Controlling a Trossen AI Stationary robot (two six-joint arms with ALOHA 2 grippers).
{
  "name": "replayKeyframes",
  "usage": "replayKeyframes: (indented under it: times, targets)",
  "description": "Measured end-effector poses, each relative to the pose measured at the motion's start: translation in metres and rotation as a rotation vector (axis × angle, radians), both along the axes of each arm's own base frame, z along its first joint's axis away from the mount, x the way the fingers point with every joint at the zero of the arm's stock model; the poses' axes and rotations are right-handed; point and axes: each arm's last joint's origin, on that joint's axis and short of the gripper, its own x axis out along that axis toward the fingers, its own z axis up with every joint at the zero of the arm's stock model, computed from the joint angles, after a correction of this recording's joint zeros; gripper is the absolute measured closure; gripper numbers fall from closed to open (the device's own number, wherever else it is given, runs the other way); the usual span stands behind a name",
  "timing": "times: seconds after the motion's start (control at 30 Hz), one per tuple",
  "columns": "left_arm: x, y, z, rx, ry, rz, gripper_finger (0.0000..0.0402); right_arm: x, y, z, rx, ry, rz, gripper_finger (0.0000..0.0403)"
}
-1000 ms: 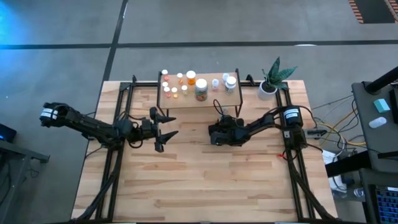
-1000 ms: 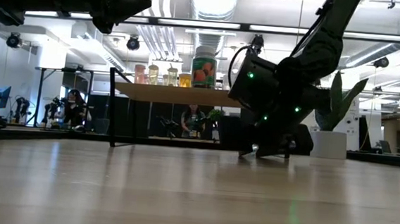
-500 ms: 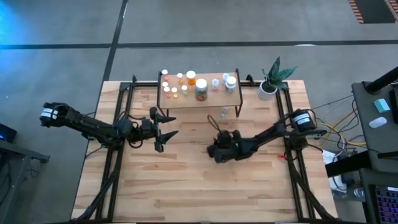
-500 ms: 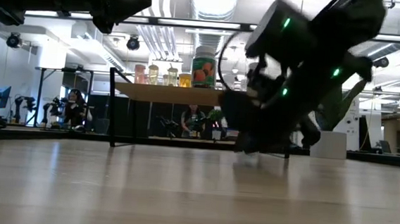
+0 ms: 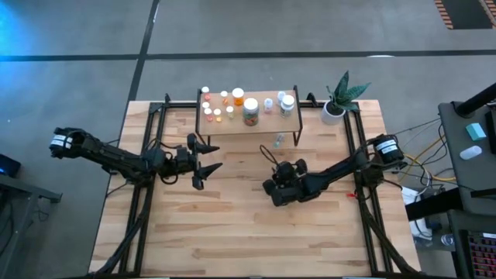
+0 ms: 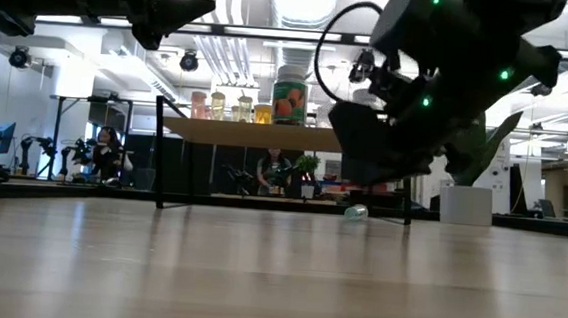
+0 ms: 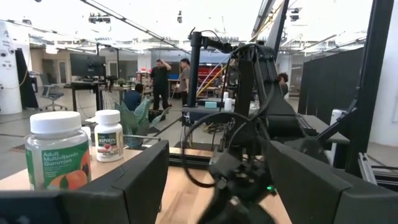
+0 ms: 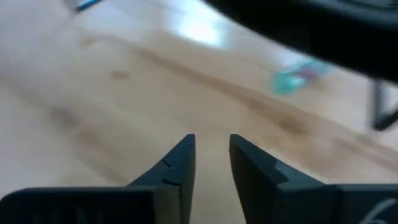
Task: Pick and place medicine bottles onto shelf by color
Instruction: Put the blue pill bottle on the shelf
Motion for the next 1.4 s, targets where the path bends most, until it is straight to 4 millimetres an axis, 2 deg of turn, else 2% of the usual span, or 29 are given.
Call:
replayKeyframes:
  times: [0.13, 0.47, 0.67, 0.93, 1.23, 1.4]
  targets:
    - [0.000, 0.000, 0.000, -0.016, -0.003, -0.004, 0.0147, -0.003, -0.013, -0.004, 0.004, -0.028, -0.115, 0.0263]
    - [0.000, 0.000, -0.001, -0.015, 0.001, -0.005, 0.0147, 0.005, -0.042, -0.003, -0.007, -0.133, -0.255, 0.0111]
    - [0.000, 0.000, -0.001, -0.015, 0.003, -0.005, 0.0147, 0.007, -0.066, -0.004, 0.045, -0.177, -0.348, 0.0049]
    - [0.000, 0.000, -0.001, -0.015, 0.003, -0.005, 0.0147, 0.011, -0.079, -0.002, 0.053, -0.214, -0.376, 0.0037]
    - [0.000, 0.000, -0.001, -0.014, 0.003, -0.005, 0.0147, 0.010, -0.082, -0.002, 0.081, -0.271, -0.428, 0.0037]
    - [0.000, 0.000, -0.001, -0.014, 0.003, -0.005, 0.0147, 0.016, -0.083, -0.016, 0.095, -0.278, -0.423, 0.0037]
